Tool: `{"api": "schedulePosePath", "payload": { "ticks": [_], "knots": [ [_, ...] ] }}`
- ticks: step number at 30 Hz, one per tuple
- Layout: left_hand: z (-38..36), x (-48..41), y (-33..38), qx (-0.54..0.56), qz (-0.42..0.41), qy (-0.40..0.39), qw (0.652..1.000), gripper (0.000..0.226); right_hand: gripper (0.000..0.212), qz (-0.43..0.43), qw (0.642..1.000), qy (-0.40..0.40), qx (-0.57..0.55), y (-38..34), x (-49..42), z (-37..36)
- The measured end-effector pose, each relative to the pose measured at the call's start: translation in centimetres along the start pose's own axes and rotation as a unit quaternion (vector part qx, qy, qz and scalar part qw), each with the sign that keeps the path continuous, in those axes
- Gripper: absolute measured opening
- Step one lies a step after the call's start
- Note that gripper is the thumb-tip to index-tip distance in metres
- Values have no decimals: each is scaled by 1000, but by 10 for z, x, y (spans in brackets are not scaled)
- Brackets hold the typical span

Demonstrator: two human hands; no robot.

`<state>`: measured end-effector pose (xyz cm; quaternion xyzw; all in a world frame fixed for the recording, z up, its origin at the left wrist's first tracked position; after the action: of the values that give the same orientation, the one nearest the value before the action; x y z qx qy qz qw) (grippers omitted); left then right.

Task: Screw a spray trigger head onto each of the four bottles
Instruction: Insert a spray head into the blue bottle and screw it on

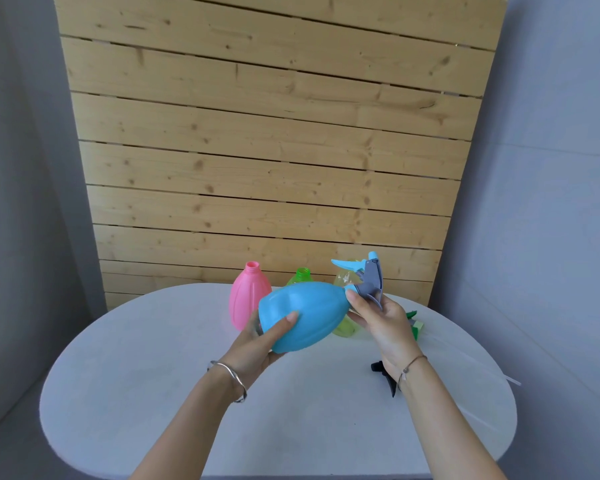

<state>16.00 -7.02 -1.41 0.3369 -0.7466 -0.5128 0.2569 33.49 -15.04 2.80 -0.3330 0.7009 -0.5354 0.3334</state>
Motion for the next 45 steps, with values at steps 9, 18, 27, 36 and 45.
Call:
{"api": "schedulePosePath", "payload": {
  "ticks": [9,18,27,36,45],
  "knots": [
    [5,0,-6,21,22,32,999,74,15,0,1000,-12,-2,0,1,-3],
    [3,1,-20,42,108,55,992,72,31,13,998,-44,-35,0,2,-16],
    [1,8,8,-26,-60,102,993,47,9,21,996,65,-54,12,2,-8],
    [2,6,-18,68,113,58,990,68,56,43,994,-50,-85,-9,5,-33],
    [18,1,-11,92,64,47,993,72,16,111,991,-16,-70,-29,18,-55]
  ]
}}
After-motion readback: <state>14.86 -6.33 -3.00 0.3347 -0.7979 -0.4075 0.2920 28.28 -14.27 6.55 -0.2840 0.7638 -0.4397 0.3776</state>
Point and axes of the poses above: each hand's wrist, its own x-axis away from the middle knuckle, its own z-axis out of the back of the hand, y = z × x, the point moved 8 cm from there along -x, towards the middle knuckle, and after that the axes turned 1 degree about x, right-handed, at the moved point
